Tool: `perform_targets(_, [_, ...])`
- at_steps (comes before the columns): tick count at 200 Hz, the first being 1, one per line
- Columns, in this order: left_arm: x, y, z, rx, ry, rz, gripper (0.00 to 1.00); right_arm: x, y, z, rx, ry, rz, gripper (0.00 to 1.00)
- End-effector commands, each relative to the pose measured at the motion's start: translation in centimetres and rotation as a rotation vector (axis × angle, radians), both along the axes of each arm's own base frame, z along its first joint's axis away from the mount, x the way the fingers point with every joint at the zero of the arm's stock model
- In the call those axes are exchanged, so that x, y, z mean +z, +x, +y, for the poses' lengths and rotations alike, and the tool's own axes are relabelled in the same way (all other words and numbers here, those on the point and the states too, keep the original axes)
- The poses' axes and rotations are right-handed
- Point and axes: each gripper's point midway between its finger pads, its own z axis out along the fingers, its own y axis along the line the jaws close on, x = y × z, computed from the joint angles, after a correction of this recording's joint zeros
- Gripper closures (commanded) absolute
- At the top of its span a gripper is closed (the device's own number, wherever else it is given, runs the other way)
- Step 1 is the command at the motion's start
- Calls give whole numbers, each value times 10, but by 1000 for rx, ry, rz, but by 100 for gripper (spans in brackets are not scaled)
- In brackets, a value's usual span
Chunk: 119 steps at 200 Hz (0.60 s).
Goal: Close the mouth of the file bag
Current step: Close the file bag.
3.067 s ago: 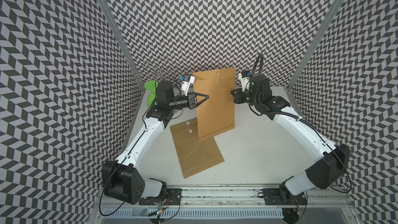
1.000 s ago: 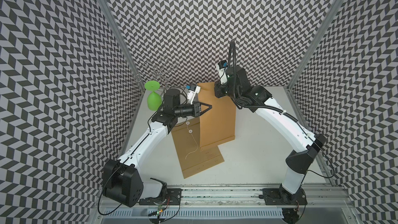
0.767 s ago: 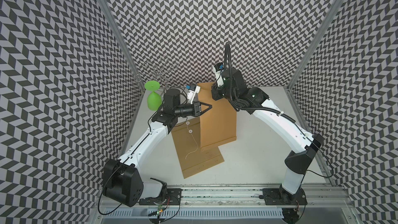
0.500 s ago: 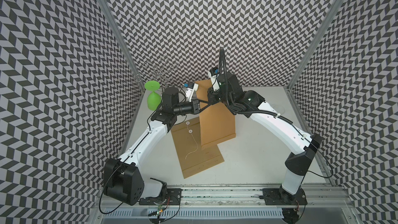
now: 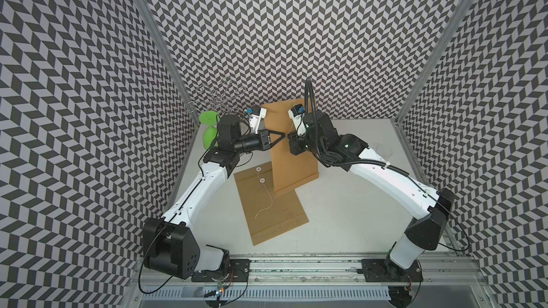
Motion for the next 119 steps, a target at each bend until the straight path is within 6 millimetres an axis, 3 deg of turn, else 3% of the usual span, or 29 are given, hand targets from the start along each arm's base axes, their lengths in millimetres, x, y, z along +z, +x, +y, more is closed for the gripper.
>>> perform_targets(1, [33,-3,0,-23,-19,-116,100,10,-5,-4,5,39,-15,100])
perform_targets(119, [50,-9,0,-47,-31,-158,100,-20,1,-23,-4,74,68,100])
